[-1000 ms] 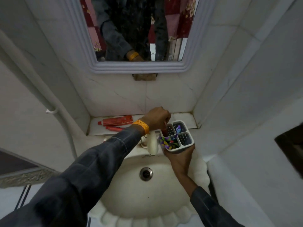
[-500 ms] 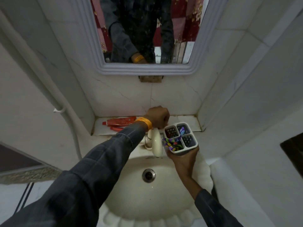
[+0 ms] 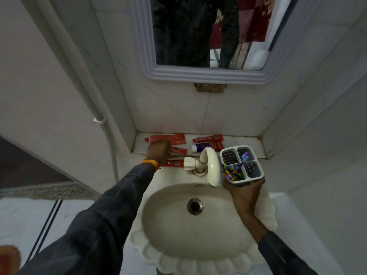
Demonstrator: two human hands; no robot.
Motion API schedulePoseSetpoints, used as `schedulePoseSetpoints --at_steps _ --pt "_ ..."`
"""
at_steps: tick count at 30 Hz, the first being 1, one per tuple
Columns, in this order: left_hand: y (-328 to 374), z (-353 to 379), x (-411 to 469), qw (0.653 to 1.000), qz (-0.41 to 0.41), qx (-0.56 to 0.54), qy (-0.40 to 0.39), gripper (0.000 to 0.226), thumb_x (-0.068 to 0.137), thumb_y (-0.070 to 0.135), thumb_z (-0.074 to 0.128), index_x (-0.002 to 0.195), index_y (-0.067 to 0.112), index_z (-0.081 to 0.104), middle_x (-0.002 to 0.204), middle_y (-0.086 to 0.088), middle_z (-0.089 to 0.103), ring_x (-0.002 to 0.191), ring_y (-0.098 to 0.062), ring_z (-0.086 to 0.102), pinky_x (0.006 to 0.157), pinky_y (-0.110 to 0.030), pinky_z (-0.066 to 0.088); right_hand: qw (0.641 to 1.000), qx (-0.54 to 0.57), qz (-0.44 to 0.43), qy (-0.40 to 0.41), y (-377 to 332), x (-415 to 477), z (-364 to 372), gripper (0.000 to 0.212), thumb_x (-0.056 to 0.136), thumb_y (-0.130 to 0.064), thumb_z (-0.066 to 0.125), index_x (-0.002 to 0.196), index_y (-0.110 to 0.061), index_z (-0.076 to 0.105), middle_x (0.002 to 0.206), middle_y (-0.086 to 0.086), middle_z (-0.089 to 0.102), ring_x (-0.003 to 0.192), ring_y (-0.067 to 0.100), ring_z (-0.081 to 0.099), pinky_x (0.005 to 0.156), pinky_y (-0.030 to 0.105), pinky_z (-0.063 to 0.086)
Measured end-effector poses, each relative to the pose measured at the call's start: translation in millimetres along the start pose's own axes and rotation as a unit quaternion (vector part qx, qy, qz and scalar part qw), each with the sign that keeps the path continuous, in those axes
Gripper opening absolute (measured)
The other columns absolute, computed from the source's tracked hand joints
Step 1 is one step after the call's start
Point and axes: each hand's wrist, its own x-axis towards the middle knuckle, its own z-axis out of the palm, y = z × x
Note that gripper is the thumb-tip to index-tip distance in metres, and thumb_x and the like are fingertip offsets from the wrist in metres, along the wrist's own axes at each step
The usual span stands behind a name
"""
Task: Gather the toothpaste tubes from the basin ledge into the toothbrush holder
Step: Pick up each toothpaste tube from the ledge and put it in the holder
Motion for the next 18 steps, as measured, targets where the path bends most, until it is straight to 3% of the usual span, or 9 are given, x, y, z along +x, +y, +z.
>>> schedulePoseSetpoints --at_steps 4,12,18 --pt "6 -2 11 0.999 0.028 -0.030 0.032 0.040 0.090 0.028 0.065 0.127 0.013 0.057 0.128 -0.013 0.060 0.117 -0.033 0.056 0.102 -0.041 0.045 1.000 -0.017 -0.017 -0.001 3 1 0 0.119 0.055 0.003 0.102 0.151 -0.005 0.034 0.152 0.007 0.054 0.136 0.022 0.059 0.101 0.005 0.049" --pt "9 3 32 0.994 0.073 0.054 -0.054 0.038 0.092 0.035 0.063 0.124 0.015 0.059 0.128 -0.012 0.062 0.118 -0.031 0.058 0.107 -0.042 0.045 0.999 -0.037 -0.013 0.013 8 1 2 0.118 0.054 0.003 0.102 0.150 -0.003 0.034 0.151 0.005 0.054 0.138 0.022 0.058 0.114 0.042 0.051" --pt "5 -2 32 0.998 0.039 -0.026 -0.031 0.041 0.097 0.025 0.053 0.136 0.012 0.046 0.128 -0.017 0.060 0.115 -0.034 0.059 0.101 -0.044 0.048 0.999 -0.040 -0.023 0.018 6 1 4 0.115 0.054 0.002 0.103 0.146 -0.016 0.036 0.153 0.013 0.055 0.140 0.030 0.058 0.114 0.055 0.051"
